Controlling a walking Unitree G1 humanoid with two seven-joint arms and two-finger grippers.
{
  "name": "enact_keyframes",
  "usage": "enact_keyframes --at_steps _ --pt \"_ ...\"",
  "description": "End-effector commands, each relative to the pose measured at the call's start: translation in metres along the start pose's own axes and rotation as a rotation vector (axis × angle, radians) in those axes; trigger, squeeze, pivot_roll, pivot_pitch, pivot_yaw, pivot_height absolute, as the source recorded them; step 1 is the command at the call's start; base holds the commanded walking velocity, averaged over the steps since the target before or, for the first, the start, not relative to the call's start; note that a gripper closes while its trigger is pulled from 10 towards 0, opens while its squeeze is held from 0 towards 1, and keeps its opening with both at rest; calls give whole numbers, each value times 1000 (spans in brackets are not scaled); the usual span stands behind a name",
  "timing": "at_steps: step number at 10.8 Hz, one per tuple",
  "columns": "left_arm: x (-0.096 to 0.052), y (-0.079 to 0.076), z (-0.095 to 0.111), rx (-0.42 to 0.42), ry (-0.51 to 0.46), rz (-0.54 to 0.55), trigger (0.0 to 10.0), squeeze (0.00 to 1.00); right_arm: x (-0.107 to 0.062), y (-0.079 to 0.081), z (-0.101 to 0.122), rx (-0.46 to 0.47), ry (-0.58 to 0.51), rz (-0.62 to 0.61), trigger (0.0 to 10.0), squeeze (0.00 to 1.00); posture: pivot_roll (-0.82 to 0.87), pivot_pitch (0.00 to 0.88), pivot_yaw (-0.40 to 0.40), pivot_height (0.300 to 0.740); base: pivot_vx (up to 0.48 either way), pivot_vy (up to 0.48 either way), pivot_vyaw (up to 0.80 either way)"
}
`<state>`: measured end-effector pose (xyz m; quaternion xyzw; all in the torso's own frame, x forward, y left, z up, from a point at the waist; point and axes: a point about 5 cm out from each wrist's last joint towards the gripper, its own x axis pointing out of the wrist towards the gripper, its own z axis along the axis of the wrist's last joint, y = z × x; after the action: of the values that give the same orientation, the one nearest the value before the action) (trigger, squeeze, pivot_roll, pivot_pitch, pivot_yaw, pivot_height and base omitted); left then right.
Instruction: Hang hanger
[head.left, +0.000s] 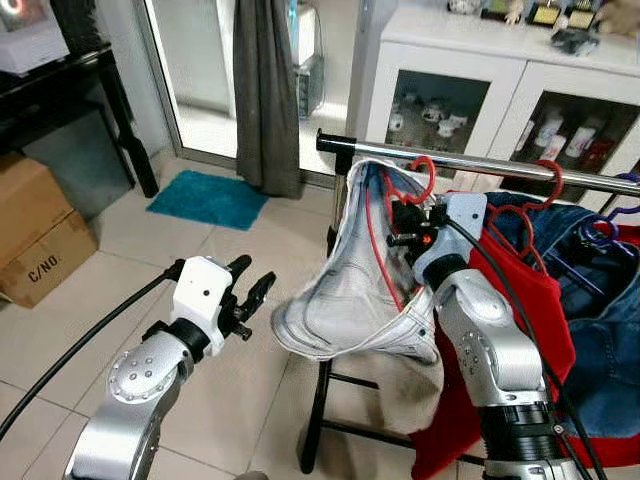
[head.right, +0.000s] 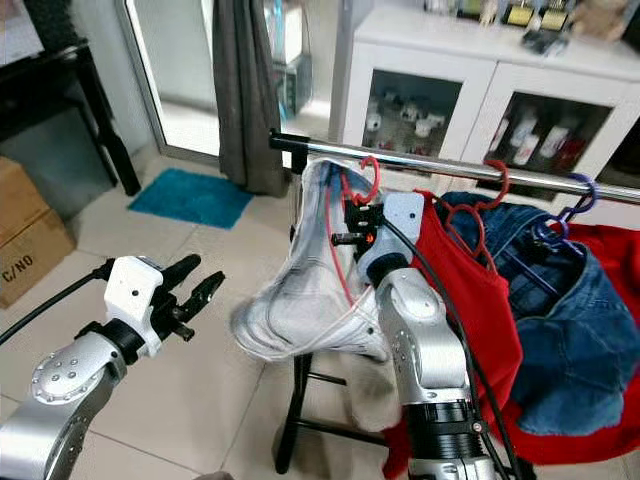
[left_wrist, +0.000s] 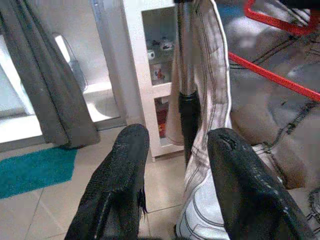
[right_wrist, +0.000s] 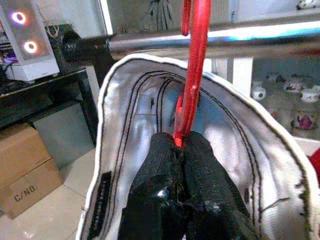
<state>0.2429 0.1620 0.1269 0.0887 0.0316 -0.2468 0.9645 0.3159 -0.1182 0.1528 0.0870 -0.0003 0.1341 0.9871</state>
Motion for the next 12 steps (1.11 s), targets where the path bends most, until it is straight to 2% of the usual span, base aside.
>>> enact_keyframes --at_steps 1,3,7,9,11,12 --pt "1 -3 4 4 -11 -31 10000 0 10 2 22 -49 -82 -12 10000 0 124 0 -20 740 0 0 0" --pt "3 -5 7 13 -16 -66 10000 0 26 4 20 -83 -21 -29 10000 0 124 0 -20 740 0 0 0" --pt "1 -10 10 31 -9 -122 10000 0 60 6 26 -131 29 -64 10000 0 142 0 -37 740 0 0 0" --pt "0 -14 13 12 -21 -154 10000 0 69 7 16 -149 114 -86 10000 0 144 0 -42 740 0 0 0" --pt "-1 -20 22 -22 -85 -197 10000 0 73 5 6 -128 183 -120 10000 0 144 0 -40 740 0 0 0" --pt "0 -18 32 -52 -156 -185 10000 0 71 7 -5 -115 228 -91 10000 0 145 0 -39 740 0 0 0"
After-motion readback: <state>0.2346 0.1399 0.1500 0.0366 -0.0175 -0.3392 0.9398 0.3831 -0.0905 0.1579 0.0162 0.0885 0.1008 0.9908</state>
